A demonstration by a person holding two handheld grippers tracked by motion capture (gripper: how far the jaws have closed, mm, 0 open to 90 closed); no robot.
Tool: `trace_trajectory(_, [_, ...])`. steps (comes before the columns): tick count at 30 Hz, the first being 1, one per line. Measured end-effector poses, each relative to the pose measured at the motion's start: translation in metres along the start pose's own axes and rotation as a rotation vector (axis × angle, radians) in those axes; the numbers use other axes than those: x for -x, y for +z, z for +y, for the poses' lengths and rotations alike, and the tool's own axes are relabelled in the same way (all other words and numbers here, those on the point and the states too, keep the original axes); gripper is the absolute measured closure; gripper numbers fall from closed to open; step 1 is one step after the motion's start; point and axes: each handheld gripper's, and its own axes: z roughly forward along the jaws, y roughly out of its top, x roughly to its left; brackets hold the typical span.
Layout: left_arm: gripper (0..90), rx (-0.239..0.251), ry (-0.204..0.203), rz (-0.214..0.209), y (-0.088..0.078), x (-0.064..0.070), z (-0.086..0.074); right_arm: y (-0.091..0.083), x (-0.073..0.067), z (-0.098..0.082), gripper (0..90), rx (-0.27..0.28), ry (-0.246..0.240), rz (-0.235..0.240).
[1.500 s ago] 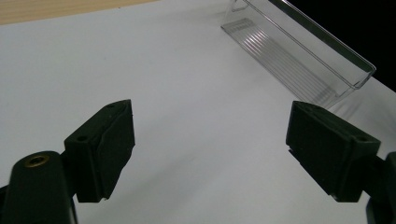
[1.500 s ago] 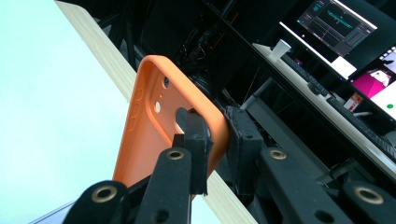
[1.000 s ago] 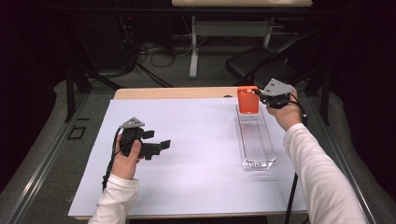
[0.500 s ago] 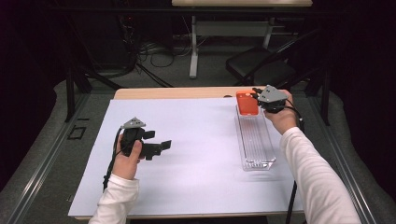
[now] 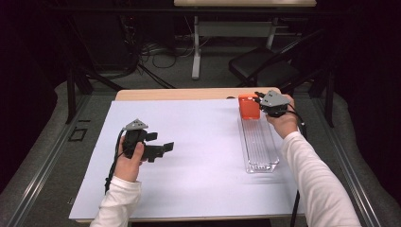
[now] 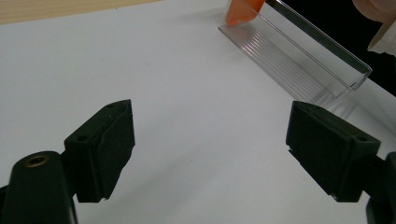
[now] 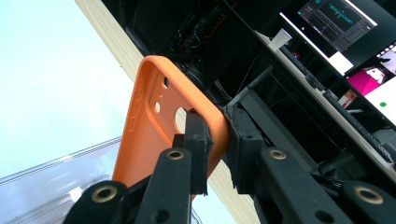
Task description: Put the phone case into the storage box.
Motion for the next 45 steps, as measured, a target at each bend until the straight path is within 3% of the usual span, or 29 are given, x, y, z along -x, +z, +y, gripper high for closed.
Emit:
trace_trajectory(15, [15.6,-0.011,0.009,-0.008,0.004,0.003,0.000,-0.001,-0.002,-0.008,79.8,0.028,0.005,-0.007])
trace_trajectory(20, [15.7,-0.017,0.011,-0.009,0.005,0.003,-0.001,-0.002,0.000,-0.009,79.5,0.007,-0.029,-0.010])
trace_trajectory(26, [15.6,-0.018,0.012,-0.010,0.006,0.004,-0.001,-0.001,-0.001,-0.004,78.4,-0.043,-0.114,-0.028])
trace_trajectory(31, [15.6,-0.017,0.009,-0.012,0.006,0.004,-0.001,0.001,0.000,-0.002,77.6,-0.075,-0.146,-0.039])
trace_trajectory(45, [15.7,-0.020,0.015,-0.019,0.006,0.004,-0.002,0.004,0.005,-0.012,74.6,-0.129,-0.168,-0.101])
